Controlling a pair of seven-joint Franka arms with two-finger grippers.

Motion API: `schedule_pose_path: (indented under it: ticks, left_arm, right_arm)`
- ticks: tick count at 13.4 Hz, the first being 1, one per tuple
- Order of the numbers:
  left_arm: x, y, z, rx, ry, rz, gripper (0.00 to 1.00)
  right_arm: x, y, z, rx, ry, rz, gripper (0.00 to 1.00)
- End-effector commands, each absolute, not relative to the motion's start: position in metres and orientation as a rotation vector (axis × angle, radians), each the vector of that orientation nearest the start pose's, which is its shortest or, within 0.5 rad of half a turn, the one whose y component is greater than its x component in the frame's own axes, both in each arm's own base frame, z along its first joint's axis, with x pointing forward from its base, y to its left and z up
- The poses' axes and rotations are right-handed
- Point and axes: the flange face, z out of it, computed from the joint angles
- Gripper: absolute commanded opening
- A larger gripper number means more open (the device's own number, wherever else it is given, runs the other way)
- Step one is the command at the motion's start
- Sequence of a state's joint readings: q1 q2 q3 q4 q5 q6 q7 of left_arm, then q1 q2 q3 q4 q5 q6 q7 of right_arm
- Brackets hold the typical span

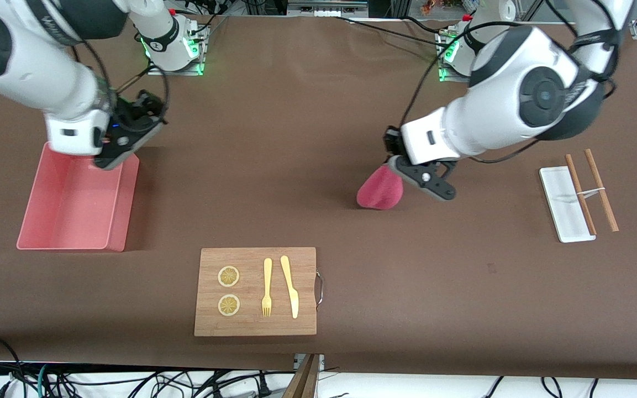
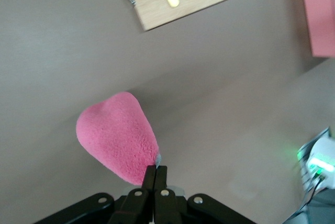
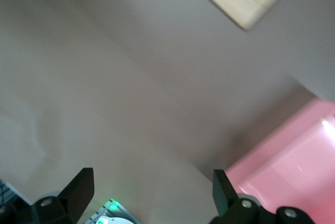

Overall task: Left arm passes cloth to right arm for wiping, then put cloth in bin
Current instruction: 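Hold the cloth out with the left gripper while the right gripper grasps it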

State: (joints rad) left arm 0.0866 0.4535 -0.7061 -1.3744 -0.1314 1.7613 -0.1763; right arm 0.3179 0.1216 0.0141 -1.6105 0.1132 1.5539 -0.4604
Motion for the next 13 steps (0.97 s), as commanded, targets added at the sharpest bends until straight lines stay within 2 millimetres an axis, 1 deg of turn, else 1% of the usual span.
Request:
schedule_pose_path:
  ticks: [1,2,3,4,5,6,7,8,9,10,11,12,13]
  left_arm:
    - [0.585,-0.372,0.518,-3.570,0.475,0.196,0.00]
    - [0.583,-0.387,0.511,-3.612,0.371,0.227,0.00]
    - [0.581,-0.400,0.508,-3.656,0.277,0.246,0.00]
    - [0.580,-0.410,0.508,-3.712,0.177,0.282,0.00]
    - [0.582,-0.412,0.512,-3.762,0.064,0.316,0.00]
    - [0.584,-0.412,0.514,-3.785,-0.049,0.358,0.00]
    - [0.585,-0.411,0.516,-3.797,-0.147,0.407,0.00]
    - [0.589,-0.410,0.523,-3.828,-0.278,0.443,0.00]
    - [0.590,-0.411,0.528,-3.848,-0.434,0.533,0.00]
    - [0.589,-0.415,0.534,-3.863,-0.548,0.604,0.00]
    - [0.590,-0.416,0.539,-3.876,-0.653,0.635,0.00]
    - [0.590,-0.418,0.541,-3.873,-0.723,0.652,0.00]
    - [0.589,-0.420,0.543,-3.865,-0.754,0.663,0.00]
  right_arm:
    - [0.548,0.266,0.511,-2.578,-1.329,0.177,1.00]
    - [0.553,0.283,0.501,-2.500,-1.390,0.119,1.00]
    - [0.559,0.294,0.490,-2.422,-1.423,0.068,1.00]
    - [0.565,0.303,0.476,-2.340,-1.457,0.019,1.00]
    - [0.565,0.316,0.471,-2.278,-1.511,-0.036,1.00]
    - [0.566,0.328,0.460,-2.247,-1.562,-0.056,1.00]
    - [0.565,0.341,0.455,-2.236,-1.583,-0.097,1.00]
    - [0.565,0.354,0.438,-2.213,-1.577,-0.097,1.00]
    - [0.566,0.362,0.428,-2.175,-1.588,-0.117,1.00]
    - [0.567,0.368,0.422,-2.136,-1.621,-0.154,1.00]
    - [0.569,0.373,0.417,-2.127,-1.622,-0.184,1.00]
    - [0.569,0.379,0.413,-2.128,-1.617,-0.206,1.00]
    - [0.567,0.386,0.412,-2.129,-1.602,-0.227,1.00]
